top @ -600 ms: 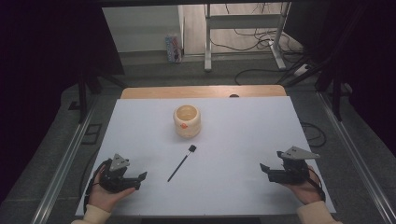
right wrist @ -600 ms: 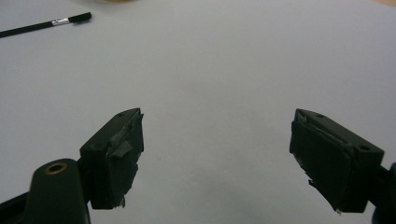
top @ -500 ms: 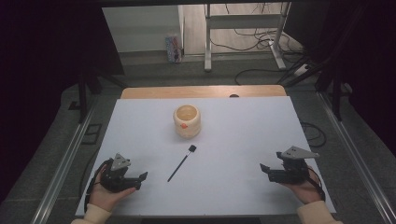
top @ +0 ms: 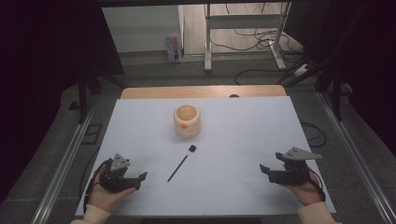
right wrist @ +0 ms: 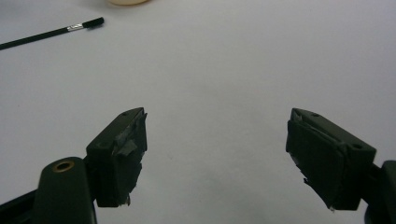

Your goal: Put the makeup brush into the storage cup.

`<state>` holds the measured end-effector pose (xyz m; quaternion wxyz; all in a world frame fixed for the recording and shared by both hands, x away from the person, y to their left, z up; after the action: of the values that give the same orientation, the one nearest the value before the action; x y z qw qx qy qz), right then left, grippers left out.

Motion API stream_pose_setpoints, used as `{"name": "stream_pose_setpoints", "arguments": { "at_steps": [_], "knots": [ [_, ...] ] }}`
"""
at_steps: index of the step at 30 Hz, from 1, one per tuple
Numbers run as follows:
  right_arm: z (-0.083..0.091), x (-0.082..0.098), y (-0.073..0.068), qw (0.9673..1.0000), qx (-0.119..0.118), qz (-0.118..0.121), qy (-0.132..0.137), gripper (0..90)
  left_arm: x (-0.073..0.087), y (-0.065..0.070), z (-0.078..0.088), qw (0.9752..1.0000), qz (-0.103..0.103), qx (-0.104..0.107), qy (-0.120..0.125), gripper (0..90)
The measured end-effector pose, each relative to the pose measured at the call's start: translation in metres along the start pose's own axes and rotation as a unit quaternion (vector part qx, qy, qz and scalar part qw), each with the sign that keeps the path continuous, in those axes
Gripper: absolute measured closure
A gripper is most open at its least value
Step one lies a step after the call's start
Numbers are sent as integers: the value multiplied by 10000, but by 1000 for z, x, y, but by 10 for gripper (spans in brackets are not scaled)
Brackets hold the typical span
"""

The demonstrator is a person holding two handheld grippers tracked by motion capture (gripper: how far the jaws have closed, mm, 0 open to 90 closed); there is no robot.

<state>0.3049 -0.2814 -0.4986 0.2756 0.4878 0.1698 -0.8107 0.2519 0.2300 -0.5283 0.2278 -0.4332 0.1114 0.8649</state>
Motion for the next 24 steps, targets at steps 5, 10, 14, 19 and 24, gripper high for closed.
{"name": "stream_pose_setpoints", "arguments": {
  "at_steps": [5, 10, 14, 19, 24],
  "knots": [
    [3, 3, 3, 10000, 81, -36, -20, 197, -4, 1, -1, 10000, -15, 16, 10, 162],
    [6, 2, 4, 9999, 123, -118, 26, 197, -6, 1, 1, 10000, 40, -27, 5, 162],
    [7, 1, 3, 9998, 129, -149, 51, 196, -12, 2, 6, 9999, 103, -93, 25, 162],
    [5, -1, 2, 9998, 70, -156, 69, 197, -21, 3, 14, 9996, 248, -144, 80, 167],
    [2, -1, 4, 9999, 59, -145, 51, 197, -34, 7, 16, 9996, 243, -154, 38, 177]
  ]
}}
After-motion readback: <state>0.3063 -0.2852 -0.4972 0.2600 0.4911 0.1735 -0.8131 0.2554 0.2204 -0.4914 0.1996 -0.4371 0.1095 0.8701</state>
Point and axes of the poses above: each handheld gripper's, and its own axes: z roughly backward along the jaws, x roughly out of its underside, y roughly to its right, the point moved 3 cm from there along -z, roughly forward along the jaws, and after that the axes turned 10 degrees about y, right-handed, at the moved point
